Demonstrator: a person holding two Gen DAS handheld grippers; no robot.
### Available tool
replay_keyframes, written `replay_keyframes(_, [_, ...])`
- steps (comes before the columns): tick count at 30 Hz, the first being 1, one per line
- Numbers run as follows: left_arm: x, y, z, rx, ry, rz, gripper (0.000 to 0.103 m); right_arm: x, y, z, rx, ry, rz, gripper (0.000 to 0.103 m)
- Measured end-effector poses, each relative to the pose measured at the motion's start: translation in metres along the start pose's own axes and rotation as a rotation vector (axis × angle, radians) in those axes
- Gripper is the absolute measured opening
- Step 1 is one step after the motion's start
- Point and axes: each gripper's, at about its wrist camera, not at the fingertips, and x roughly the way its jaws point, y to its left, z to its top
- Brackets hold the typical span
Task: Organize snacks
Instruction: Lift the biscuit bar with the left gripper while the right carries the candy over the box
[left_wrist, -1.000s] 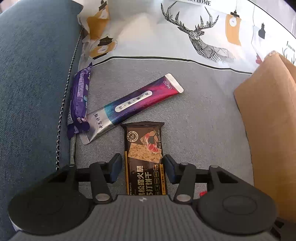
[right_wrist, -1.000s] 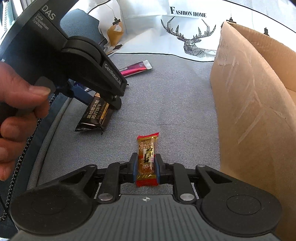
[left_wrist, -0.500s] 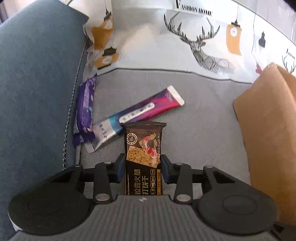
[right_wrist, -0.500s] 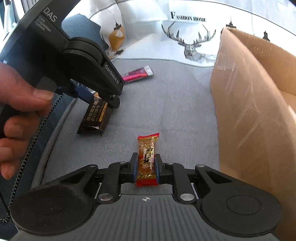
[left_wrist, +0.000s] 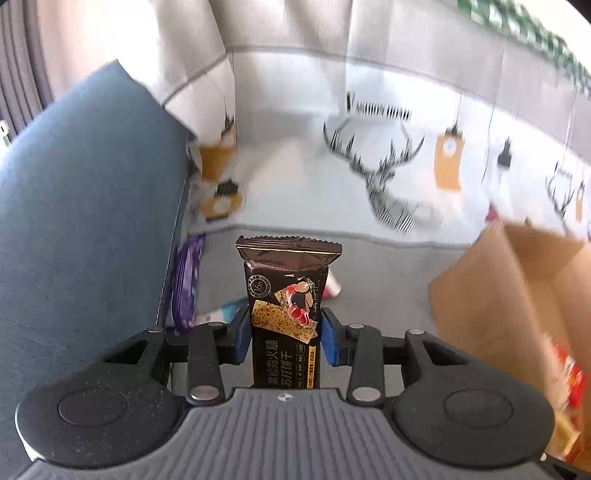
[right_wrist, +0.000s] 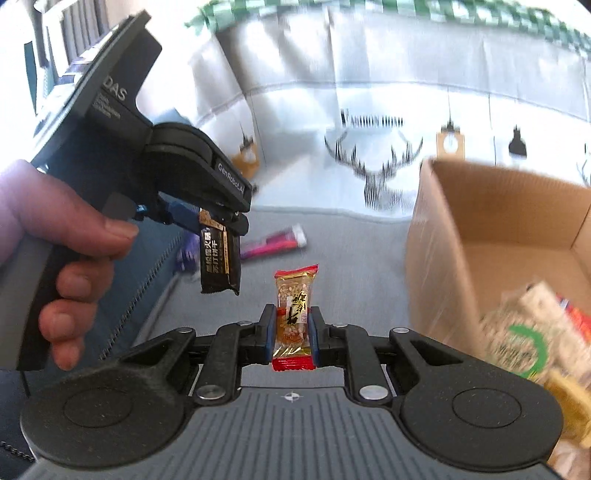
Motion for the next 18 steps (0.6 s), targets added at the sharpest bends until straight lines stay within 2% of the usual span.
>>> replay_keyframes(10, [-0.022, -0.011, 0.006, -0.026, -0.063, 0.017, 0.043, -0.045, -0.014, 0.015, -0.057, -0.127, 0.005, 0.018])
replay_keyframes(18, [-0.035, -0.025, 0.010, -0.054, -0.138, -0.006, 0.043, -0.070, -0.047, 0.027, -0.051, -0.211, -0.007, 0.018])
